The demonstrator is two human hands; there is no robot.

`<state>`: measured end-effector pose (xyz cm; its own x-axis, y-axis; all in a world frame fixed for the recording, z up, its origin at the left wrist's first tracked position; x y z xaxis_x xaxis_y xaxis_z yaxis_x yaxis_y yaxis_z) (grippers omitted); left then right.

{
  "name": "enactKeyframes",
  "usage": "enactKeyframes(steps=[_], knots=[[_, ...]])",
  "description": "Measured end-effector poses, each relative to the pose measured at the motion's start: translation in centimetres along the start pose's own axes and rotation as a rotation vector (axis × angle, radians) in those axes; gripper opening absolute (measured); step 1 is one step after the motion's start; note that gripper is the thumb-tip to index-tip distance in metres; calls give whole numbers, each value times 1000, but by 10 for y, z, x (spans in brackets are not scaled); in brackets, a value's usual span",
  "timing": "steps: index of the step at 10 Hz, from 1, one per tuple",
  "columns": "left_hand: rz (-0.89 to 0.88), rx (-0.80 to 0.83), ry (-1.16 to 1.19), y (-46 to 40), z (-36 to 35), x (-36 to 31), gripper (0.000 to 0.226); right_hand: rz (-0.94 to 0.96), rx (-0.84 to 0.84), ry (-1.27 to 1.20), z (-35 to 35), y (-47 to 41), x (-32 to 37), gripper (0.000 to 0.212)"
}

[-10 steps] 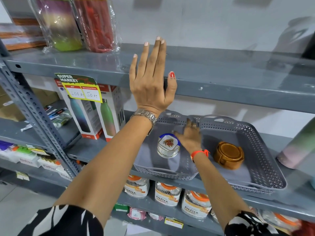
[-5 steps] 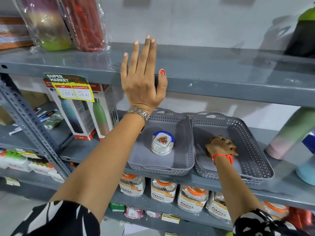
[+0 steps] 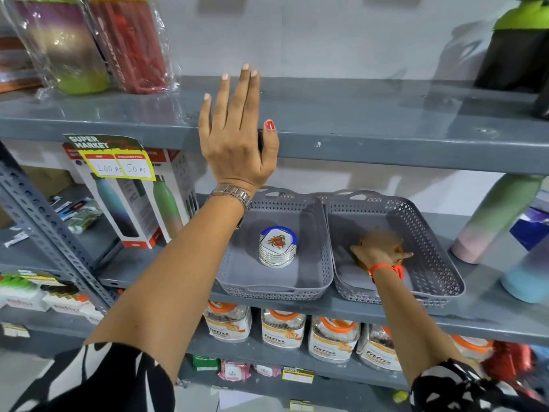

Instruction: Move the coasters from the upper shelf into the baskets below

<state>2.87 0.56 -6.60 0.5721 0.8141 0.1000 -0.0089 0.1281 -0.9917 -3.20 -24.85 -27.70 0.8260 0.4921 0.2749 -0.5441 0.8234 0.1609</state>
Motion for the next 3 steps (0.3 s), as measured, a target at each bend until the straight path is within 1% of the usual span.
enactKeyframes(steps=[1,2,3], knots=[[3,44,14,1,2,2,56,-32,-85,-80,7,15,-8,88],[-1,88,43,-5,6,-3,55,-38,-185,-302,19,34,-15,87],[-86,148,47,-4,10,4,55,-68,-348,-414,33,57,-26,87]])
Point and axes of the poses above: each hand's wrist, its own y-axis away from the middle knuckle, its own z-axis out of the back of the hand, x = y × z, the point moved 2 cm from there along -y, towards the middle knuckle, and after that the axes turned 6 degrees about -z, right-handed, at the moved point
